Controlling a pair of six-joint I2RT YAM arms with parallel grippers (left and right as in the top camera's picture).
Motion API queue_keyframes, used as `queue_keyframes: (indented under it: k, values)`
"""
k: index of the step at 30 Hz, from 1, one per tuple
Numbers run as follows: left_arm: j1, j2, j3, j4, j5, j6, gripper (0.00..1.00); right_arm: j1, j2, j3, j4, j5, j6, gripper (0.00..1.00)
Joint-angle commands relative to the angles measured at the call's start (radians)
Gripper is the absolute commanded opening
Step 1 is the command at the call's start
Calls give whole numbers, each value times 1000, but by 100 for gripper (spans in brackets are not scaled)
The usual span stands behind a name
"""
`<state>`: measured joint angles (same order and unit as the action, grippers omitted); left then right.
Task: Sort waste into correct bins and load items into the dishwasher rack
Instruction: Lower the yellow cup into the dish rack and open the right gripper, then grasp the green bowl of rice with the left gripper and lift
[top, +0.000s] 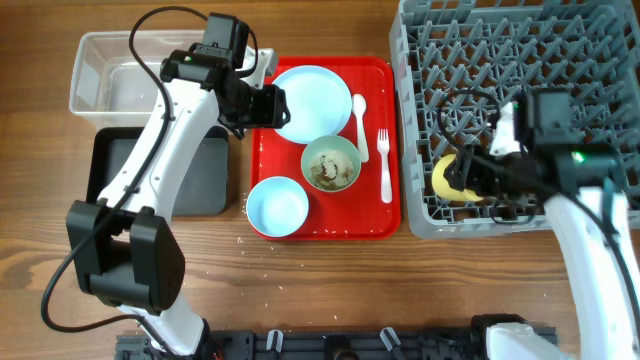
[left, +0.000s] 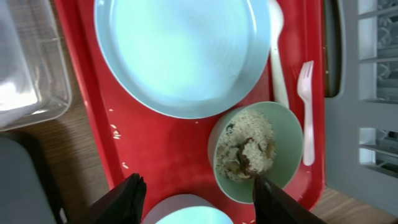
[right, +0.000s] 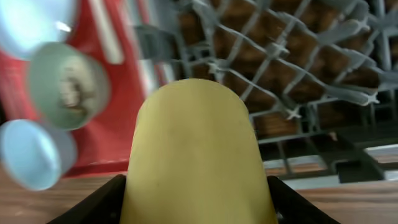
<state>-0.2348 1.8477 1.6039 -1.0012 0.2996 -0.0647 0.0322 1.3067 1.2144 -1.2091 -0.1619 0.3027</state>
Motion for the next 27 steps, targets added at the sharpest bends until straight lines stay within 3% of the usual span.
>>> queue_keyframes:
  k: [1,5,7,8,9,19,22,25,27]
  values:
    - [-6,-15,14,2,-35,5,56,4,128,10,-1,96,14,58]
    - [-6,-15,14,2,-35,5,56,4,249,10,31,94,11,64]
    - [-6,-15,14,2,-35,5,56,4,265,10,42,90,11,76]
    - [-7,-15,14,1,-35,5,56,4,262,13,46,86,12,95]
    - [-10,-15,14,-1,-35,5,55,4,259,17,43,83,11,100]
    - [-159,-15,14,6,-40,-3,47,1,222,370,-92,-24,-92,99]
    - [-231,-14,14,15,-40,-60,47,-34,205,435,-92,-23,-90,99]
    - [-330,6,11,43,-67,-206,49,-125,178,462,-84,-23,-92,99]
    - [-391,40,10,78,-86,-214,52,-172,175,462,-89,-24,-93,100]
